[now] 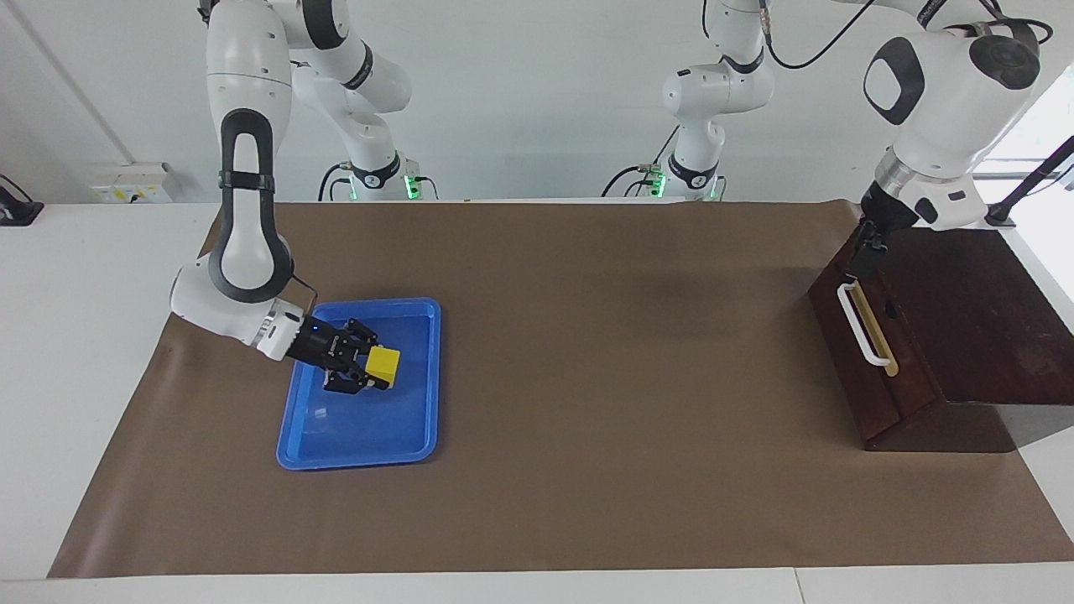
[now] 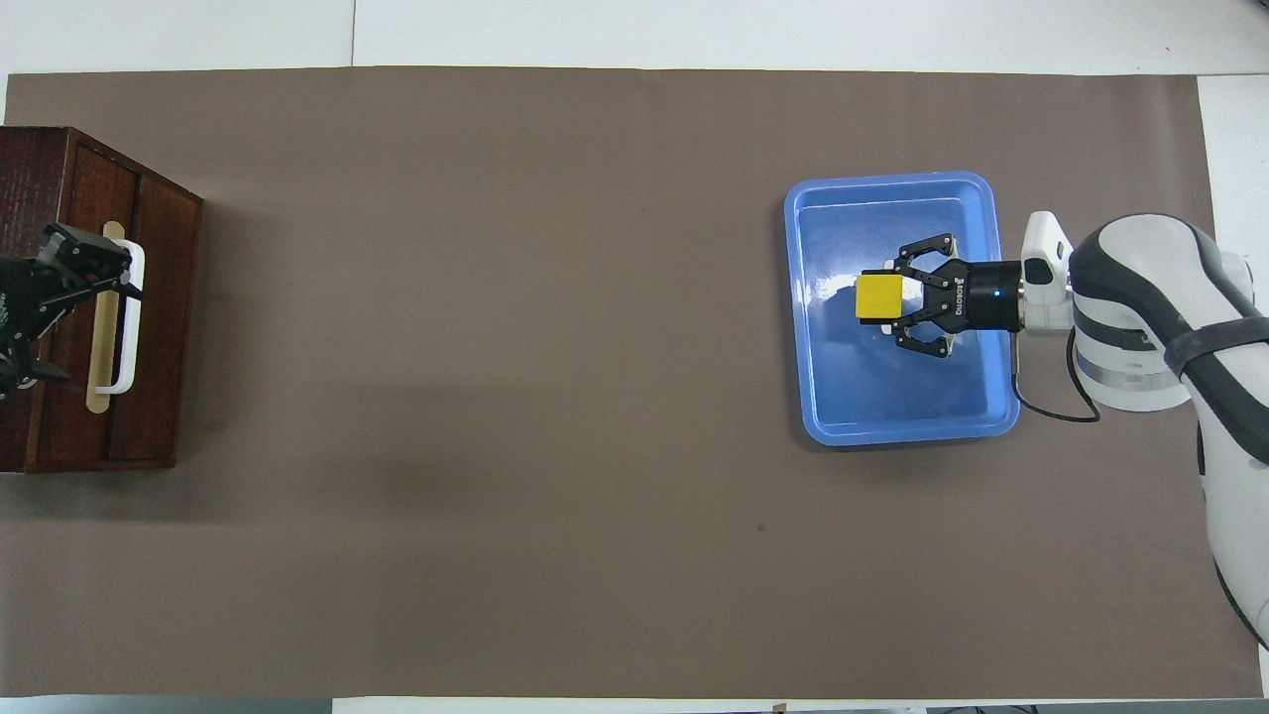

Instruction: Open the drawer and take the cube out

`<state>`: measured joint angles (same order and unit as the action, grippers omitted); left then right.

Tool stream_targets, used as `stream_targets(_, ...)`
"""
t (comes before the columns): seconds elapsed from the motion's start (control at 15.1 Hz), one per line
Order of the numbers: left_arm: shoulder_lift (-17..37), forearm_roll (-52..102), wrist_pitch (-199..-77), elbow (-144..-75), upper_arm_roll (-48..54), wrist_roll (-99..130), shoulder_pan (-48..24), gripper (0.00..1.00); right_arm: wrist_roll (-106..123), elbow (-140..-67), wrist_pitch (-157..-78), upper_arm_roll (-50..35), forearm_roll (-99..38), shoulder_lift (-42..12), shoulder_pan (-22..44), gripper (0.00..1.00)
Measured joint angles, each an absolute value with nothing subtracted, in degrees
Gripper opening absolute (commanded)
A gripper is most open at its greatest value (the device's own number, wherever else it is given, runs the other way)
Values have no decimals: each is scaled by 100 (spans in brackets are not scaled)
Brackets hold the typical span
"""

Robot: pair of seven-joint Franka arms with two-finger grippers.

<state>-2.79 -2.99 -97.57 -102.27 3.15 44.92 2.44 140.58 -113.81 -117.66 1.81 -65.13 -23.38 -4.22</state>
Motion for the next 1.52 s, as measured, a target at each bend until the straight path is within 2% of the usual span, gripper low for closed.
stream_targets(0.33, -335, -293, -9255, -10056, 303, 2351, 174, 100, 14474, -11316, -11751, 174, -6718, -2637, -422, 0)
stream_targets(0.6, -325, -237, -9045, -10048, 230, 1733, -31, 100, 14481, -11266, -11718, 160, -6863, -2703, -421, 0)
stream_targets(0.66, -316, -215, -9002, -10036, 205, 1685, -86, 100, 14489, -11263, -11718, 159, -6863, -2704, -421, 8)
stream_targets(0.73, -282, -178, -8939, -9986, 185, 1619, -115, 100, 14504, -11262, -11718, 158, -6863, -2705, -421, 71)
stream_targets(0.79, -206, -146, -8830, -9876, 177, 1528, -120, 100, 14524, -11260, -11719, 157, -6864, -2705, -421, 100)
stream_targets(0.99, 28, -114, -8564, -9507, 171, 1220, -122, 100, 14563, -11253, -11731, 151, -6865, -2749, -417, 100)
stream_targets(1.52, 42, -102, -8557, -9503, 152, 1006, -156, 100, 14012, -11102, -11687, 125, -6861, -2737, -403, 100)
